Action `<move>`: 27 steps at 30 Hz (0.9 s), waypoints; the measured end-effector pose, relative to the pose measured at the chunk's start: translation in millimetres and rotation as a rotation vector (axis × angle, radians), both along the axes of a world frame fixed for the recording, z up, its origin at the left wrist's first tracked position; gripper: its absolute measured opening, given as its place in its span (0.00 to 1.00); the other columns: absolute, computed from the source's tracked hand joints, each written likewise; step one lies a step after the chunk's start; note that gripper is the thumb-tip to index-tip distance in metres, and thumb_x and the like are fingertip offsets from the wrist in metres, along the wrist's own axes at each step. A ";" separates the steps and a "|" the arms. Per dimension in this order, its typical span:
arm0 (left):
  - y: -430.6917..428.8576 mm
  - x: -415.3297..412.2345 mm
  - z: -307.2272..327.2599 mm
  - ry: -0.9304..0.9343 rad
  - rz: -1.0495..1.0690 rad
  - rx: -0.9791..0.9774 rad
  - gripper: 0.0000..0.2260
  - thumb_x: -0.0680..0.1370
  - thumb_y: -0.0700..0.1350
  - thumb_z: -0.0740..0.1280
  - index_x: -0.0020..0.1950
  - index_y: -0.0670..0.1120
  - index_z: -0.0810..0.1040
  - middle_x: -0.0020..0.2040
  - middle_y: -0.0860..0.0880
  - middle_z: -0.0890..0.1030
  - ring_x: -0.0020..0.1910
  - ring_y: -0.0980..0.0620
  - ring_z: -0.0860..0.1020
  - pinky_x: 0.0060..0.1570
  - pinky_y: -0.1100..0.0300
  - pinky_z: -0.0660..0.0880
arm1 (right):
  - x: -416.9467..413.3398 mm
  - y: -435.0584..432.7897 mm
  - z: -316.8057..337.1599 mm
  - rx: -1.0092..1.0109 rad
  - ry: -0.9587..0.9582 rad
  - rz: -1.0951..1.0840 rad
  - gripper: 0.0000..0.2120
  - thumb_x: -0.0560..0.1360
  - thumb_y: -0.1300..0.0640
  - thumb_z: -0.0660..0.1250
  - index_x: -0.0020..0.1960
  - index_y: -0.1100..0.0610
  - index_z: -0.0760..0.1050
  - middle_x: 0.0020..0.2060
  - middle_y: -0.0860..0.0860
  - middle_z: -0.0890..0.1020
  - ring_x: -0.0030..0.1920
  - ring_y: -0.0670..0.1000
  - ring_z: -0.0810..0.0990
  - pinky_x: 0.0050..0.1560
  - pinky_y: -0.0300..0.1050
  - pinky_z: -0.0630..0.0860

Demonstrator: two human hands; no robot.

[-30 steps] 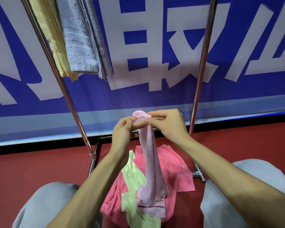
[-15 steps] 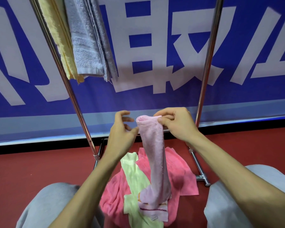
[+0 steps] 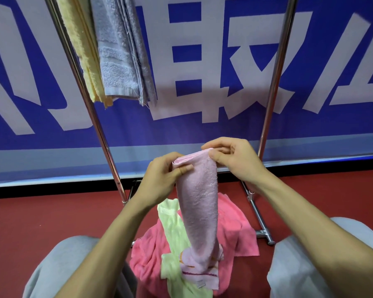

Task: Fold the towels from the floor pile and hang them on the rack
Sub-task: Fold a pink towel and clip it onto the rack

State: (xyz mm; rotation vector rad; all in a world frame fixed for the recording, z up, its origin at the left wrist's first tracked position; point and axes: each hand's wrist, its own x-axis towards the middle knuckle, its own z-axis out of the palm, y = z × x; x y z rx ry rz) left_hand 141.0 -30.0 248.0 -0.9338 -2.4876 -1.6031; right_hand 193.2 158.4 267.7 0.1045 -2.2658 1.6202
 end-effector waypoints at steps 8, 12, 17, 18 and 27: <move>-2.5 2.1 4.7 -0.193 -0.033 0.208 0.06 0.75 0.43 0.70 0.48 0.40 0.82 0.47 0.39 0.84 0.43 0.52 0.79 0.47 0.52 0.76 | -1.3 1.3 -5.9 -0.175 -0.242 0.131 0.12 0.73 0.61 0.71 0.55 0.65 0.78 0.43 0.60 0.84 0.44 0.51 0.81 0.49 0.43 0.79; -3.2 3.9 6.9 -0.283 -0.048 0.302 0.13 0.72 0.47 0.71 0.49 0.39 0.83 0.48 0.38 0.84 0.44 0.49 0.80 0.50 0.51 0.76 | -1.9 1.3 -6.9 -0.227 -0.207 0.119 0.07 0.72 0.62 0.72 0.48 0.62 0.78 0.38 0.55 0.84 0.39 0.48 0.81 0.43 0.40 0.80; -0.2 9.3 11.7 -0.228 0.097 0.343 0.06 0.76 0.45 0.68 0.45 0.44 0.84 0.45 0.40 0.84 0.43 0.50 0.79 0.47 0.47 0.77 | 2.8 -7.1 1.4 -0.282 -0.127 0.069 0.04 0.72 0.63 0.71 0.47 0.62 0.79 0.38 0.54 0.83 0.39 0.49 0.81 0.46 0.41 0.77; 0.0 10.5 15.2 -0.202 0.117 0.339 0.06 0.77 0.45 0.67 0.45 0.46 0.84 0.46 0.40 0.84 0.44 0.51 0.79 0.49 0.45 0.77 | 3.6 -10.1 5.6 -0.274 -0.121 0.060 0.05 0.73 0.63 0.71 0.47 0.62 0.79 0.39 0.54 0.83 0.40 0.50 0.80 0.46 0.42 0.77; 4.0 14.5 124.6 0.023 0.027 0.294 0.06 0.78 0.48 0.66 0.44 0.52 0.82 0.39 0.55 0.82 0.40 0.60 0.76 0.44 0.61 0.74 | 2.2 -16.8 109.1 -0.321 0.081 -0.035 0.04 0.75 0.58 0.70 0.49 0.57 0.81 0.40 0.51 0.84 0.41 0.47 0.81 0.40 0.41 0.79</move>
